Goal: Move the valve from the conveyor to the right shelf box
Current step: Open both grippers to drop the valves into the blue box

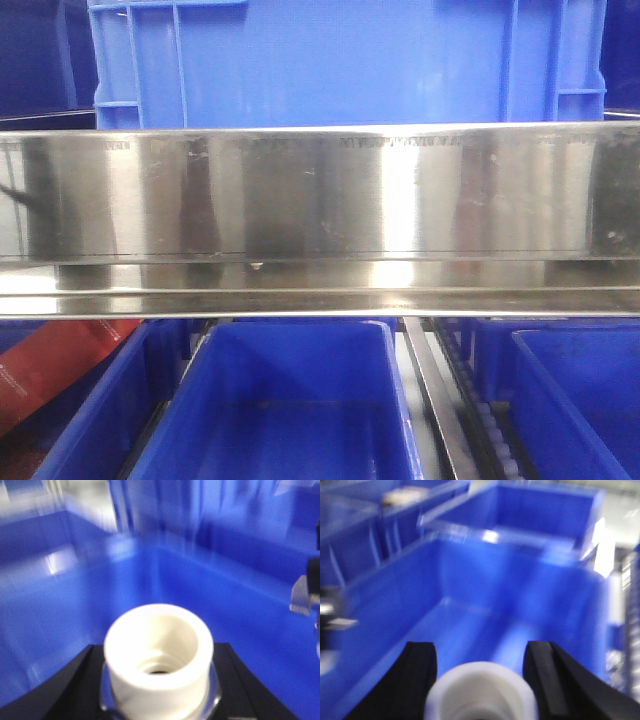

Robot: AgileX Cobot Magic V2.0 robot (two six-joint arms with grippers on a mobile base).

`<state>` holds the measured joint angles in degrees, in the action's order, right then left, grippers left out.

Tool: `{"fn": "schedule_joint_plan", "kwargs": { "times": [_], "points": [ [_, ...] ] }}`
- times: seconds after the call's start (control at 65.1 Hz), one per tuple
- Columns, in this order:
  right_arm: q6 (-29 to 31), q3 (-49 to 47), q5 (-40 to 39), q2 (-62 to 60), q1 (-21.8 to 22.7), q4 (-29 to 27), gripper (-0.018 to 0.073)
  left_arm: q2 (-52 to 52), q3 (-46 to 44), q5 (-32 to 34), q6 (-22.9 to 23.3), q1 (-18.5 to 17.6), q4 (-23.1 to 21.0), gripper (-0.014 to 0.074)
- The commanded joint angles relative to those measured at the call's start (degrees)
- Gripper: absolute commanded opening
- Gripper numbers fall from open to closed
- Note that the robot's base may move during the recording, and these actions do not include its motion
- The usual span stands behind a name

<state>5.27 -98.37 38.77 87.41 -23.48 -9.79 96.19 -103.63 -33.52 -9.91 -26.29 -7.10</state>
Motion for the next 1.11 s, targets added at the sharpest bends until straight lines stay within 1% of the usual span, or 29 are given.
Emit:
{"fn": "schedule_joint_plan", "kwargs": {
  "times": [0.0, 0.123, 0.2, 0.246, 0.322, 0.353, 0.399, 0.414, 0.43, 0.537, 0.568, 0.629, 0.706, 0.768, 0.86, 0.906, 0.936, 0.967, 1.013, 1.059, 1.075, 1.09],
  "points": [
    [0.3, -1.0, -3.3, 1.6, -0.9, 0.1, -0.0154, 1.9, -1.1, 3.0, -0.1, -0.2, -0.3, -0.0111],
    [0.3, -1.0, -3.2, 4.4, -1.0, 0.1, -0.0129, 4.1, -1.1, 2.7, -0.1, -0.2, -0.6, -0.0111],
    [0.3, -1.0, -3.2, 5.9, -1.0, 0.1, -0.007, 4.8, -1.1, 2.7, -0.1, -0.2, -0.8, -0.0106],
    [0.3, -1.0, -3.1, 6.5, -1.0, 0.1, -0.0011, 5.3, -1.1, 2.5, -0.1, -0.2, -0.9, -0.0081],
    [0.3, -1.0, -2.9, 7.3, -1.0, 0.1, 0.0098, 5.7, -1.1, 1.5, -0.1, -0.2, -0.9, 0.0019],
    [0.3, -1.0, -2.9, 7.6, -1.0, 0.1, 0.0162, 6.0, -1.1, 1.2, -0.1, -0.1, -0.9, 0.0071],
    [0.3, -1.0, -2.9, 7.6, -1.0, 0.1, 0.0254, 6.0, -1.1, 0.9, -0.1, -0.1, -0.9, 0.0174],
    [0.3, -1.0, -2.9, 7.6, -1.0, 0.1, 0.0281, 6.0, -1.1, 0.9, -0.1, -0.1, -0.9, 0.0221],
    [0.3, -1.0, -2.9, 7.6, -1.0, 0.4, 0.0335, 6.0, -1.1, 0.9, -0.1, -0.1, -0.9, 0.0267],
    [0.3, -1.0, -3.0, 7.6, -1.0, 0.8, 0.0504, 6.0, -1.1, 0.8, -0.1, -0.1, -0.9, 0.048],
    [0.3, -1.0, -3.0, 7.6, -1.0, 0.8, 0.0533, 6.0, -1.1, 0.6, -0.1, -0.1, -0.9, 0.0529],
    [0.3, -1.0, -2.9, 7.1, -1.0, 0.8, 0.0561, 5.7, -1.1, 0.1, 0.0, -0.1, -0.9, 0.0578],
    [0.3, -1.0, -2.7, 5.9, -1.0, 0.8, 0.0556, 5.0, -1.1, -1.2, 0.0, -0.1, -0.9, 0.059],
    [0.3, -1.0, -2.4, 4.7, -1.0, 0.8, 0.0525, 4.1, -1.1, -1.9, 0.0, -0.1, -0.9, 0.059],
    [0.3, -1.0, -1.5, 1.7, -1.0, 0.8, 0.0425, 1.7, -1.1, -3.3, 0.0, -0.1, -0.9, 0.0568],
    [0.3, -1.0, -0.6, 0.2, -1.0, 0.8, 0.0342, 0.5, -1.1, -4.3, 0.0, -0.1, -0.9, 0.0545],
    [0.3, -1.0, -0.1, -1.2, -1.0, 0.8, 0.0287, -0.5, -1.1, -5.1, 0.0, -0.1, -0.9, 0.0517],
    [0.3, -1.0, 0.3, -2.6, -1.0, 0.8, 0.0214, -1.6, -1.1, -5.7, 0.0, -0.1, -0.9, 0.047],
    [0.3, -1.0, 1.2, -4.4, -1.0, 0.8, 0.0125, -3.1, -1.1, -6.9, 0.0, -0.1, -0.9, 0.0384],
    [0.3, -0.9, 2.4, -6.5, -1.0, 0.8, 0.001, -4.9, -1.1, -8.1, 0.0, -0.1, -0.8, 0.0293],
    [0.3, -0.9, 2.7, -7.1, -1.0, 0.8, -0.0015, -5.4, -1.1, -8.5, 0.0, -0.1, -0.8, 0.026],
    [0.3, -0.8, 3.0, -7.8, -1.0, 0.8, -0.0041, -6.1, -1.1, -8.8, 0.0, -0.1, -0.8, 0.021]
  ]
}}
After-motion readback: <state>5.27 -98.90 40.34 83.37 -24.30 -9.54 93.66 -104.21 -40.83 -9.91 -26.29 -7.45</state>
